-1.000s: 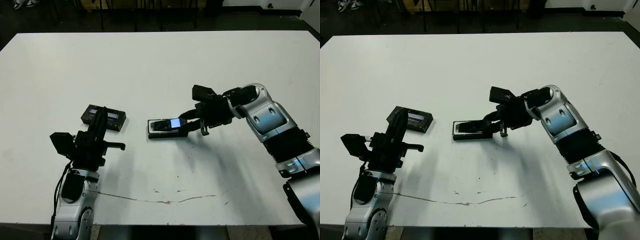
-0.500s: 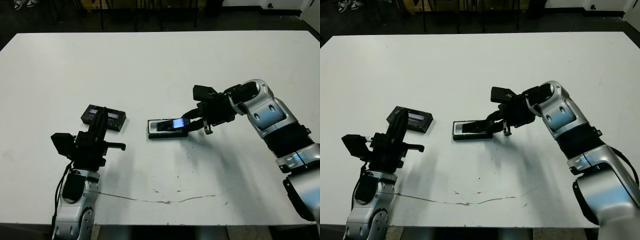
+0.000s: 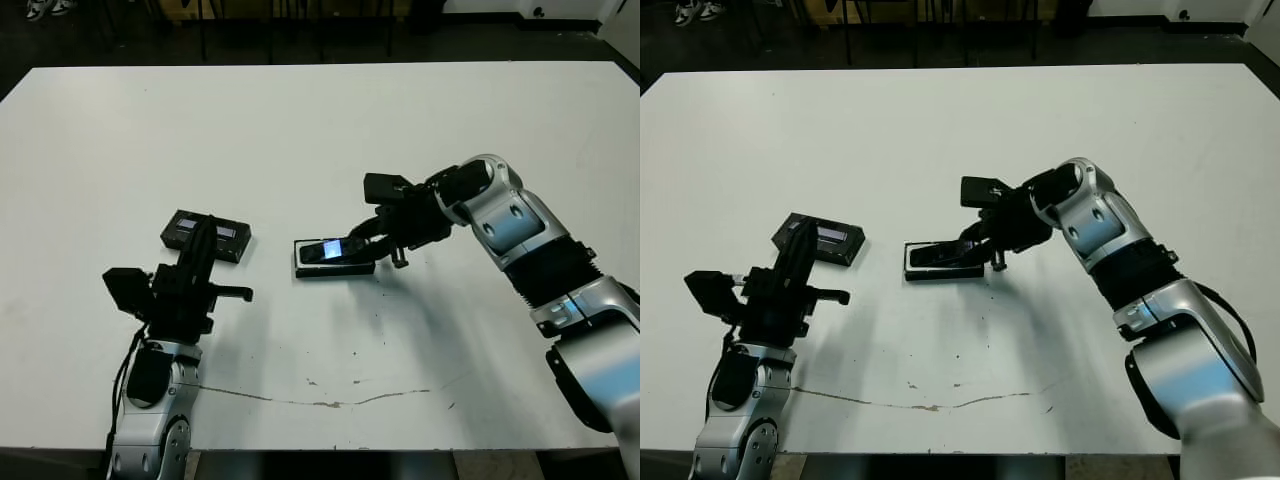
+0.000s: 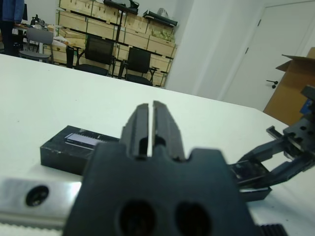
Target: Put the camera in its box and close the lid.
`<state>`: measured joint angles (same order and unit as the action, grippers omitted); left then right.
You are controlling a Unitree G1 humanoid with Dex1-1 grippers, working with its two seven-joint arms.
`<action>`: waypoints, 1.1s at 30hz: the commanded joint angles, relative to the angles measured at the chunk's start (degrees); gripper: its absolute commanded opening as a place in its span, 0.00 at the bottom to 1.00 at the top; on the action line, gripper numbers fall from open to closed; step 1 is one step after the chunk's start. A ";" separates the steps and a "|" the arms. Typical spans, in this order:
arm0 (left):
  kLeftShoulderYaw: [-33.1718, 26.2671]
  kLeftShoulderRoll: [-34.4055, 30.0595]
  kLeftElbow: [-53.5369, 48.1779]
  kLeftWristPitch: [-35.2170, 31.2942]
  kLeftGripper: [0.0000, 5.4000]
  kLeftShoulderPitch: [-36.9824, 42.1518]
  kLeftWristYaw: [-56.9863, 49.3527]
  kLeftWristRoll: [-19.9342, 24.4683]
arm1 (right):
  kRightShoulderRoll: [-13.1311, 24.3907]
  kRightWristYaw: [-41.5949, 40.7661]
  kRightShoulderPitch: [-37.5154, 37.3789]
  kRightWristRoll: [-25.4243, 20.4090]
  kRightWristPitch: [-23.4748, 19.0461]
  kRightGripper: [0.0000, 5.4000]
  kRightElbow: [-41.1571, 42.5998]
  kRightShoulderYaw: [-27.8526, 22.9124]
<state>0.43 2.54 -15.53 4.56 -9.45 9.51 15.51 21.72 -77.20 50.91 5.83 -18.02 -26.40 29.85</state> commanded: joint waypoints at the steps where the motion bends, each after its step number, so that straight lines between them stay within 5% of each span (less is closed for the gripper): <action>1: 0.14 -0.08 0.49 -0.49 0.00 -0.93 -0.47 -0.62 | -1.67 -0.18 -1.04 1.02 0.86 0.10 -0.68 1.94; 4: 0.04 -0.21 0.87 -0.10 0.00 -0.69 -0.18 -0.37 | -1.17 -1.19 -0.85 1.24 2.60 0.10 -0.76 2.24; 16: 0.08 -0.42 0.69 -0.58 0.00 -0.48 -0.42 -0.64 | 4.27 -5.86 1.23 -1.90 17.37 0.47 -5.35 -4.57; 29: 0.03 -0.54 0.86 -0.32 0.00 -0.71 -0.16 -0.51 | 10.61 0.18 -2.26 -5.03 10.35 0.90 7.60 -13.21; 33: 0.02 -0.41 0.89 -0.23 0.00 -0.75 -0.42 -0.68 | 9.70 6.81 -7.82 -9.98 -0.85 1.00 15.19 -19.29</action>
<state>0.63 2.44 -15.50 4.64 -9.41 9.35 15.45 31.66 -72.94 46.48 -2.63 -15.25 -13.59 12.47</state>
